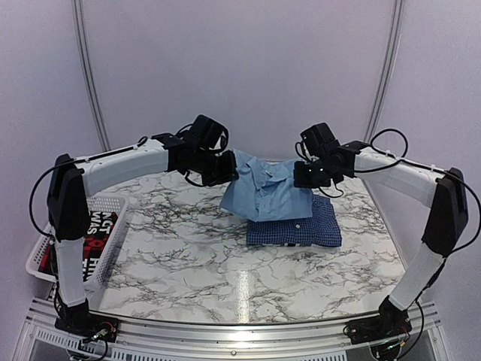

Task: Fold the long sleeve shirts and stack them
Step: Place the square-folded shirt on the square-folded shirt.

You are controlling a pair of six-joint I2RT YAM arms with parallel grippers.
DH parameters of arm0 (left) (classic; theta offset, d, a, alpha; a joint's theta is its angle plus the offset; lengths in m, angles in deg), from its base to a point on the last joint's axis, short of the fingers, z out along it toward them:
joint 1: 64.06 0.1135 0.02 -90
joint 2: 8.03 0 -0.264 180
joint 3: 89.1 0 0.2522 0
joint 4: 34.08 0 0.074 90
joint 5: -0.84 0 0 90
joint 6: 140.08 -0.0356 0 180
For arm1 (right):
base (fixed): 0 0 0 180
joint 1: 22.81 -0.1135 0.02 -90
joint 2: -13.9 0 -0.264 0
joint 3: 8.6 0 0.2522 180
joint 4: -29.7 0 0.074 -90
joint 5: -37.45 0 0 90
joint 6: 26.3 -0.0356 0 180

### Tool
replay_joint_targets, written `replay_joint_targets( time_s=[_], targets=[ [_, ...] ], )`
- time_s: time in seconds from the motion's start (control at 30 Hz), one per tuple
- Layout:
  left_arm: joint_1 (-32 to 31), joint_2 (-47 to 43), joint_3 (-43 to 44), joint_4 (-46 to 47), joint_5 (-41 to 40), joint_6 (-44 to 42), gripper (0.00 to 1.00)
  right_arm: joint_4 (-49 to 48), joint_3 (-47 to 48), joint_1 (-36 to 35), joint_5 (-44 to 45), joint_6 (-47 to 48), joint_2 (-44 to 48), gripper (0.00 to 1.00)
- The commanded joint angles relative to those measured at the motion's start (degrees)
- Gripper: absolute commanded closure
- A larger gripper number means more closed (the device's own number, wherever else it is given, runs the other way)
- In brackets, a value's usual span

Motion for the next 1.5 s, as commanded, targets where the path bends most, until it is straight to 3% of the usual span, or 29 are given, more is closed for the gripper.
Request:
replay_joint_targets(
  time_s=[0.0,0.23,0.6,0.83,0.87,0.93,1.1,1.2,1.33,1.47],
  targets=[
    [-3.65,7.33,7.55,2.59,0.25,2.68,1.00,-0.58,-5.10,6.09,2.44,2.83,6.89,1.00],
    [-6.48,16.48,16.28,3.93,-0.10,5.30,1.00,-2.58,-11.73,12.88,-0.04,4.98,9.69,1.00],
    [-6.12,21.69,15.04,4.95,-0.42,5.67,1.00,-5.39,-15.03,15.85,0.28,5.51,6.30,0.99],
    [-5.48,22.43,12.66,4.89,-1.09,5.07,0.97,-6.33,-17.07,17.37,0.71,6.07,5.84,0.65],
    [-5.46,22.58,12.63,4.88,-1.00,5.13,0.92,-6.29,-17.14,17.51,0.72,6.15,6.12,0.58],
    [-5.45,22.74,12.48,4.74,-1.23,4.91,0.72,-5.90,-17.04,17.55,0.13,6.26,7.32,0.47],
    [-5.18,20.20,11.62,4.13,-3.66,3.66,0.46,-4.59,-17.90,16.96,-1.52,6.57,12.33,0.24],
    [-4.47,17.52,10.14,4.01,-6.03,2.78,0.34,-4.16,-20.24,15.52,-2.26,5.73,16.53,0.19],
    [-3.21,13.01,6.95,3.99,-8.08,1.49,0.03,-2.38,-24.65,9.75,1.72,2.67,22.07,0.15],
    [-2.19,8.84,3.79,4.00,-9.35,0.13,0.01,-1.14,-28.83,3.22,4.63,-2.71,27.21,0.12]
  ],
)
